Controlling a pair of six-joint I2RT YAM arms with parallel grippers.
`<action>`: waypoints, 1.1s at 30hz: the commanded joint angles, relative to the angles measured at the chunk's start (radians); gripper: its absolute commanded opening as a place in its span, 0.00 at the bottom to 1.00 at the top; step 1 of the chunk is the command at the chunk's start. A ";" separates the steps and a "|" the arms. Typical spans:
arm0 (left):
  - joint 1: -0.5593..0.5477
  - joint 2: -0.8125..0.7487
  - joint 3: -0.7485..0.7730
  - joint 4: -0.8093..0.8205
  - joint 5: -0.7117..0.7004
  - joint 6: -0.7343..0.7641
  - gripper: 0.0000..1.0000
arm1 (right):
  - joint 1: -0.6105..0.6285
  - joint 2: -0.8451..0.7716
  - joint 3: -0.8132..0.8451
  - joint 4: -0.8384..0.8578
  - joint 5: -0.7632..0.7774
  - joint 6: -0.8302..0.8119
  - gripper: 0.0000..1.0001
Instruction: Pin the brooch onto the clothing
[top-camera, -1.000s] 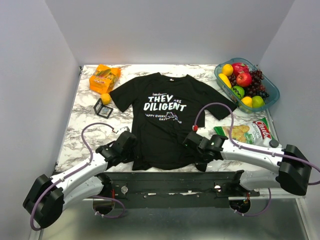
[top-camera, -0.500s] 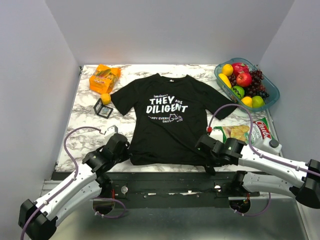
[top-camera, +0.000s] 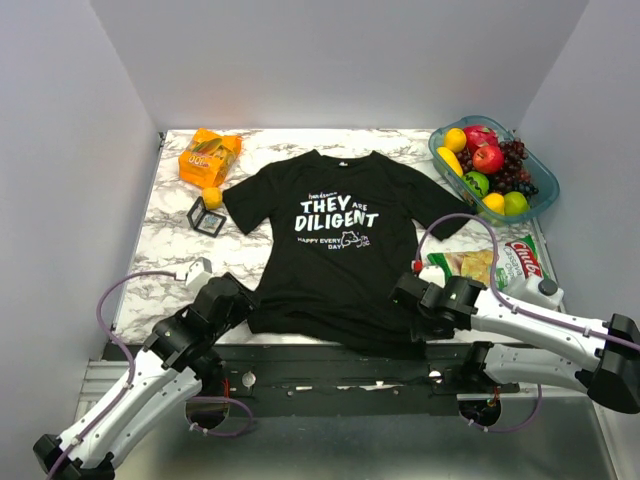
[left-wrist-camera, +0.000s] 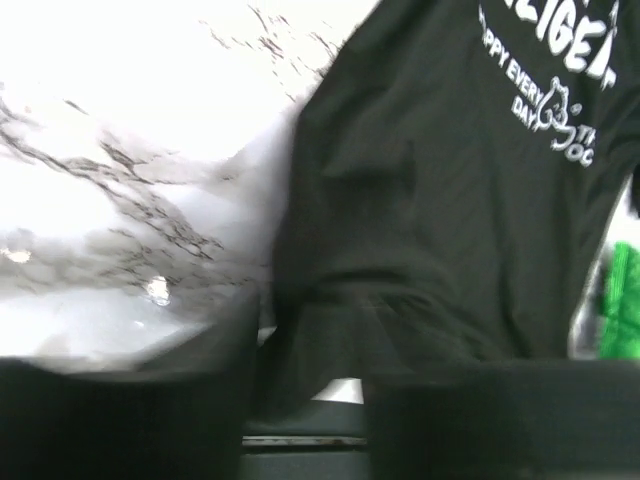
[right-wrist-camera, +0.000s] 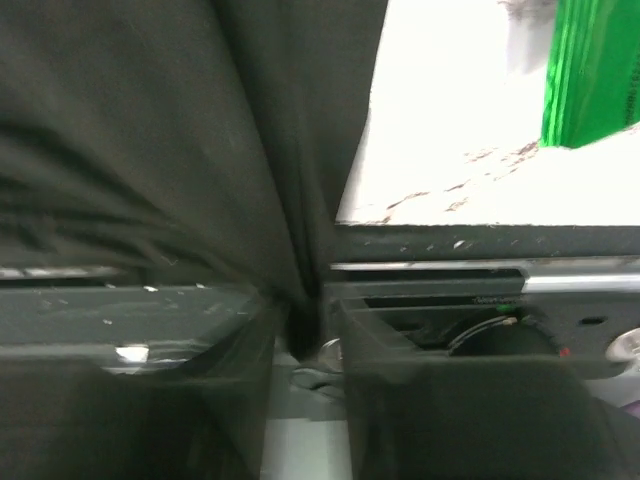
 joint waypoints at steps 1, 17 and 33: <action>0.007 0.007 0.049 -0.028 -0.072 0.010 0.81 | 0.001 -0.005 0.038 -0.030 -0.013 -0.027 0.60; -0.197 0.656 0.258 0.213 0.142 0.478 0.76 | 0.001 0.143 0.169 0.303 -0.114 -0.154 0.66; -0.320 0.817 0.236 0.208 0.111 0.403 0.60 | 0.001 0.084 0.095 0.308 -0.121 -0.122 0.66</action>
